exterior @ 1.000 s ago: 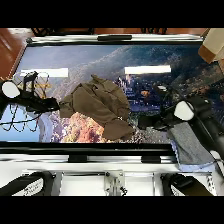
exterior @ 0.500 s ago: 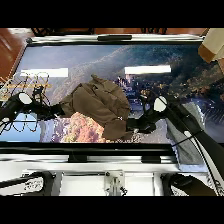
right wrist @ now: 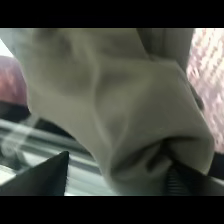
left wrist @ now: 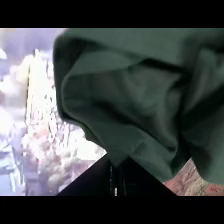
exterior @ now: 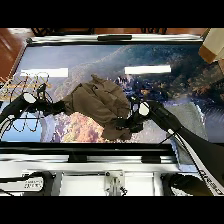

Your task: Fold the shirts.

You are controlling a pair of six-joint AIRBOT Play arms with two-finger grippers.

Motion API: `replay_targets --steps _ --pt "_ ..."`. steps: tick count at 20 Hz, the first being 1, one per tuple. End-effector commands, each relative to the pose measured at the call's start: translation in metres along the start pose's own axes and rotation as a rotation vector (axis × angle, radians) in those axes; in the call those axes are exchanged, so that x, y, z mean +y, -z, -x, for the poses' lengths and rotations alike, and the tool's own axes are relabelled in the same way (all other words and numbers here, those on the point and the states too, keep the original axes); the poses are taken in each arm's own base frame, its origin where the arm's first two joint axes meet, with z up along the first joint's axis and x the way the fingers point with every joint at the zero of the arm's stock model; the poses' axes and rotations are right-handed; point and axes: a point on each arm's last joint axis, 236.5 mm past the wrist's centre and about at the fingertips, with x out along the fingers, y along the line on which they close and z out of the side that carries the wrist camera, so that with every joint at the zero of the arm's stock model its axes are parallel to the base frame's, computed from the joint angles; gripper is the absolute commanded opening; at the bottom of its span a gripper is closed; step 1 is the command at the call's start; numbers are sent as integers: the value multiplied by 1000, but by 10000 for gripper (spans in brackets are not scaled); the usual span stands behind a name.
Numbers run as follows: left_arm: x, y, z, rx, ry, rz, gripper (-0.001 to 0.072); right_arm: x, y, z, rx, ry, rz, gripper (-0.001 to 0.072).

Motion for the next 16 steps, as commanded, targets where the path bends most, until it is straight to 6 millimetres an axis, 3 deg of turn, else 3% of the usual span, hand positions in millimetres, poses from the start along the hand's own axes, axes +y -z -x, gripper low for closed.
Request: replay_targets --steps 1,2,5,7,9,11,13,14,16 --pt "-11 -24 12 -50 26 -39 31 6 -11 -7 -45 -14 -57 267" --pt "-15 -28 18 -51 33 -58 30 6 -11 -7 -44 -14 -58 66" --pt "-40 -53 61 -139 62 -122 27 15 -15 9 -63 -23 9 68" --pt "-68 -83 127 -314 88 -181 27 29 -31 51 -165 -9 139 67" --pt "-105 -103 222 -534 128 -237 27 42 -56 127 -368 39 264 67" --pt "-144 -105 340 -819 186 -284 27 59 -73 236 -666 71 359 67" --pt "-174 -77 478 -1173 236 -342 27 70 -65 355 -996 79 413 67" --pt "-181 -54 533 -1319 253 -362 27 71 -52 410 -1153 58 406 67" --pt "-183 -1 612 -1542 277 -364 26 68 -17 480 -1343 -23 358 67"
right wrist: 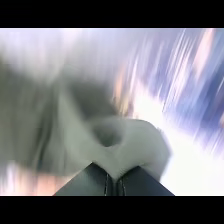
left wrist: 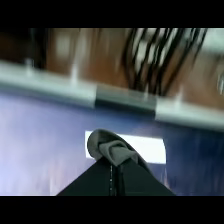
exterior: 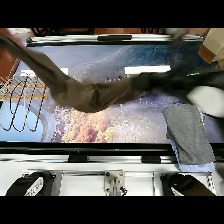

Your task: Fold the shirts.

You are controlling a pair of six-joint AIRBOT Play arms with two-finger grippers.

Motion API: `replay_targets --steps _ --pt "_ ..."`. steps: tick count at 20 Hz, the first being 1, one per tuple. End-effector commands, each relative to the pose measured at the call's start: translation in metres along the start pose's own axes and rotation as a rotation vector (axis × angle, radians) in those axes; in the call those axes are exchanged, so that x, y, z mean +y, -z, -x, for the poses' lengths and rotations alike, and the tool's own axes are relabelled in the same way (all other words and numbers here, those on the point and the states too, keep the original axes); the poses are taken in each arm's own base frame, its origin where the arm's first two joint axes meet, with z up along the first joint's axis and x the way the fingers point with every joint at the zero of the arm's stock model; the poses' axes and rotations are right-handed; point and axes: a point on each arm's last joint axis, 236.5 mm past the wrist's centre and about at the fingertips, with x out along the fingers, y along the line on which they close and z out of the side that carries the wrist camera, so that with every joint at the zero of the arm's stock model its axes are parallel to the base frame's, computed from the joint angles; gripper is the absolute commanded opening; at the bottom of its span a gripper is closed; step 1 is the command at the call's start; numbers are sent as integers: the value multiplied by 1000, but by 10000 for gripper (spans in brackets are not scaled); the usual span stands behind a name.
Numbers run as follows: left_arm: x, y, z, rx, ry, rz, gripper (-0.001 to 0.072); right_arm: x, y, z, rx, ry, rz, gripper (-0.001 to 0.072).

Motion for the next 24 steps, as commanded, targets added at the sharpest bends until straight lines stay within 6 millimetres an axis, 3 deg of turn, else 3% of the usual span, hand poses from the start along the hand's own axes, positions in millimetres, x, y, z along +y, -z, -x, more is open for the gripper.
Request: replay_targets --steps 1,4,6,9,12,14,16,18,20,22,24 --pt "-47 -115 140 -439 6 -47 27 -17 -87 131 -406 31 -25 67" --pt "-50 -133 205 -569 -98 -91 27 -12 -89 184 -489 -35 -64 67" --pt "-38 -130 222 -573 -213 -143 26 -16 -86 201 -509 -34 -68 67" --pt "8 -88 204 -355 -403 -179 27 -38 -57 188 -377 67 -69 67" --pt "62 -11 169 -41 -511 -117 29 -74 -12 149 -128 255 -64 68" --pt "86 53 142 147 -504 -32 29 -96 -5 119 -40 387 -32 68" --pt "94 121 116 307 -442 61 29 -109 -14 75 -10 478 33 68" --pt "84 186 96 442 -326 166 29 -114 -23 12 5 535 128 68" --pt "63 241 84 551 -200 246 29 -108 -25 -67 -8 507 173 68" --pt "52 283 83 640 -136 285 29 -108 2 -145 30 449 71 68" --pt "48 313 87 709 -120 302 29 -108 67 -204 201 389 -117 69"
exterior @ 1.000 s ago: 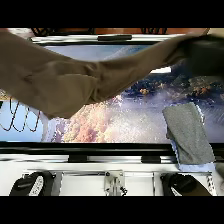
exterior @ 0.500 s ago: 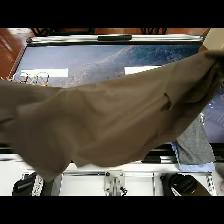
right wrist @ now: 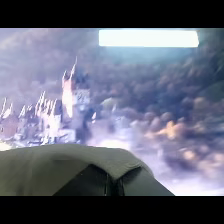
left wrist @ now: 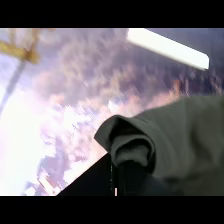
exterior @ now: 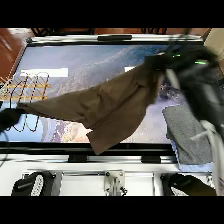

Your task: Fold the shirts.

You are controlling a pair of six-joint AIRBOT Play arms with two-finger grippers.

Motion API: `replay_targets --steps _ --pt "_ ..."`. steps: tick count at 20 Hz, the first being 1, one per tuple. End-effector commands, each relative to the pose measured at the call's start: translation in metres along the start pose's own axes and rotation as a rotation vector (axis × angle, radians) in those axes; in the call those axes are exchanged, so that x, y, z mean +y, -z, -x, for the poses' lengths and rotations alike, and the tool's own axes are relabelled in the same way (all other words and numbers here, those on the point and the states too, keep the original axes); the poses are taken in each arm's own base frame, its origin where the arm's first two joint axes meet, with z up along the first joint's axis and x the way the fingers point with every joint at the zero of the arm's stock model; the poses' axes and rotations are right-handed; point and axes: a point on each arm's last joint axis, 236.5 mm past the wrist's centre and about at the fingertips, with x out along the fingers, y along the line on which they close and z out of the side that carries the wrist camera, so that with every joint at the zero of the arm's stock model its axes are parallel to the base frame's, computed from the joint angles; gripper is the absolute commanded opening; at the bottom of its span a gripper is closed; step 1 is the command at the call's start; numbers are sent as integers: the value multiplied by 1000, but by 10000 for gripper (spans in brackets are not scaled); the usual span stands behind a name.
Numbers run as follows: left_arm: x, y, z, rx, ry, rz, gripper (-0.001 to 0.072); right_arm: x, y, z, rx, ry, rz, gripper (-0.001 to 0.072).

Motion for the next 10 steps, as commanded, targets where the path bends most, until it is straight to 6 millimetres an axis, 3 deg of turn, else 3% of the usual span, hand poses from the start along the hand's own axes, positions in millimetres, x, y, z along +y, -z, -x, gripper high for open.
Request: replay_targets --steps 1,2,3,4,7,9,10 --pt "-5 58 -30 154 79 35 29 61 83 -98 271 -128 -193 96" --pt "-2 61 -34 156 75 41 29 75 110 -108 373 -172 -215 176" --pt "-1 59 -35 145 72 40 29 87 129 -111 453 -221 -213 431" --pt "0 54 -36 121 70 28 29 94 140 -109 501 -272 -184 511" --pt "-1 44 -35 85 70 -6 30 81 153 -72 635 -383 -86 511" --pt "-1 44 -35 86 71 -10 30 37 171 -50 759 -378 8 511" --pt "-1 44 -35 87 71 -10 30 11 189 -41 867 -355 -15 511"
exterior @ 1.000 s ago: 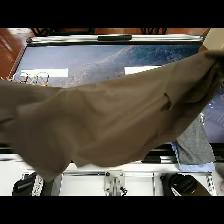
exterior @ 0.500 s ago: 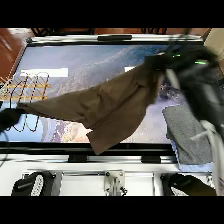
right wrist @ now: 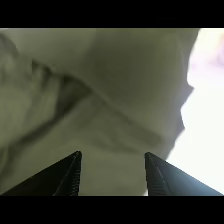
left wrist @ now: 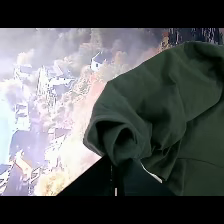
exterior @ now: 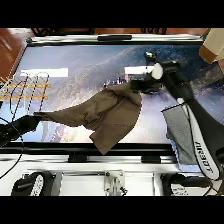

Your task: Fold the shirts.

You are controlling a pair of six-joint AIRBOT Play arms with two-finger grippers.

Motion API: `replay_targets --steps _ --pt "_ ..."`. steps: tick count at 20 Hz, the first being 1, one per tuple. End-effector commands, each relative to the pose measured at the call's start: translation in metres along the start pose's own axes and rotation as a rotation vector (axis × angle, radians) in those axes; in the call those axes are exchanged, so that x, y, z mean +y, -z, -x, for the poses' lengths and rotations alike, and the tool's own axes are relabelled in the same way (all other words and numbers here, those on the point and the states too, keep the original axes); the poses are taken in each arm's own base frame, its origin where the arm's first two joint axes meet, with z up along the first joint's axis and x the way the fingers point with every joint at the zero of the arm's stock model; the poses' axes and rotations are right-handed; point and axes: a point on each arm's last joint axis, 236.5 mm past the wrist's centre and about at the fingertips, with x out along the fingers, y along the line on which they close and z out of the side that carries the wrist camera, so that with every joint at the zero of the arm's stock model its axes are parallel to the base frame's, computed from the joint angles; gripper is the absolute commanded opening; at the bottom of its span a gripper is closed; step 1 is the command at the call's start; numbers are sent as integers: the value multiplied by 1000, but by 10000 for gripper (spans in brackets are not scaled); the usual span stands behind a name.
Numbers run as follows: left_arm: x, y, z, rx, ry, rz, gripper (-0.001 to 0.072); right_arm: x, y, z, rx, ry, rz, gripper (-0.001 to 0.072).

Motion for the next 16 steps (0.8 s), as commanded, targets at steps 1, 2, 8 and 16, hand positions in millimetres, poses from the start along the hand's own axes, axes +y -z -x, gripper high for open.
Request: replay_targets --steps 1,2,8,16 --pt "0 -1 -1 -7 3 -12 30 -47 74 14 339 -48 -16 512" --pt "0 -1 -1 -8 4 -11 30 -58 95 8 409 -62 -94 512" --pt "0 -1 -1 -7 4 -11 30 -3 153 -72 441 -212 -296 654" --pt "0 -1 -1 -8 3 -11 30 35 156 -104 415 -260 -379 652"
